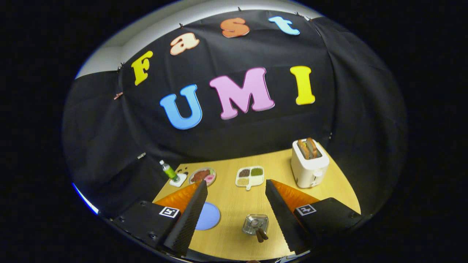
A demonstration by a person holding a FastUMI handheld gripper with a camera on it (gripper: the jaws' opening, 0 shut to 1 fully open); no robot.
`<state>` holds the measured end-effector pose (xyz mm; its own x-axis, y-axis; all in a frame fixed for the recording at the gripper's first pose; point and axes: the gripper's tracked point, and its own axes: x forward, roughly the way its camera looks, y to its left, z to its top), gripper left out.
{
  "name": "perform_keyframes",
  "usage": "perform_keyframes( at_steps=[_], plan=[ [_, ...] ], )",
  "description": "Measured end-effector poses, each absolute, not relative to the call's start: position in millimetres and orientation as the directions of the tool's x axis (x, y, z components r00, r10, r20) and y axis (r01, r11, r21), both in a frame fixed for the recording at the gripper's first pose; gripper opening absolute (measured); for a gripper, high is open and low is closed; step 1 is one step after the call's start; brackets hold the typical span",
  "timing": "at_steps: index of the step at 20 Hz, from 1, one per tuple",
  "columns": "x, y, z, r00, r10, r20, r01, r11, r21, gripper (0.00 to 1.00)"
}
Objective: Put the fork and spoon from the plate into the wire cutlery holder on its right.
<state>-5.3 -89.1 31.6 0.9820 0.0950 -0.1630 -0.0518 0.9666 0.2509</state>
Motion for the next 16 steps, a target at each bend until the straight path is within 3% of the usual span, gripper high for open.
perform_keyframes(
  at_steps=[5, 16],
  plan=[
    [-16.3, -108.8, 67.5, 1.0, 0.001, -0.006, 0.001, 0.973, 0.231, 0.99],
    [-12.2, -112.9, 56.4, 1.0, -0.03, -0.002, 0.03, 0.995, 0.093, 0.99]
  ],
)
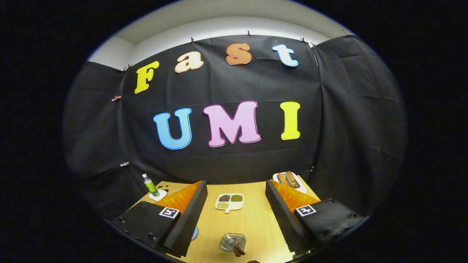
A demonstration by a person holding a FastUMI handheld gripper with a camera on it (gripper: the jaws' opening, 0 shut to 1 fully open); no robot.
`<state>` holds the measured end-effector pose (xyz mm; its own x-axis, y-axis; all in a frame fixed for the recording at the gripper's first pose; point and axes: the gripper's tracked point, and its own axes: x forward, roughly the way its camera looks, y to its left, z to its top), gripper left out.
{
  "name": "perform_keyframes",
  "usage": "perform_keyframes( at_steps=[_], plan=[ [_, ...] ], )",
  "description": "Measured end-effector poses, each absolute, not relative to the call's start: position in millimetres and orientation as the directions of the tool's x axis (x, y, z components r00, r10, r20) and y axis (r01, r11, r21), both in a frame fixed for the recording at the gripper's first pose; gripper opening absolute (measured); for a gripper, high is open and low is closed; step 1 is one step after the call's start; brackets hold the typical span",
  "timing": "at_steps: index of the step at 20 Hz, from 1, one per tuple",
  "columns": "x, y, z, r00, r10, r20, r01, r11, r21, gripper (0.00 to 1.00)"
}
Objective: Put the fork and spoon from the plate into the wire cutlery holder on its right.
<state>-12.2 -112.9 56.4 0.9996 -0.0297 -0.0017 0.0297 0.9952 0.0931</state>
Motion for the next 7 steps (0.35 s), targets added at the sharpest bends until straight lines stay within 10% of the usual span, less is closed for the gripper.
perform_keyframes(
  at_steps=[7],
  plan=[
    [-3.5, -103.3, 51.1, 1.0, -0.002, -0.024, 0.004, 0.998, 0.068, 0.99]
  ],
)
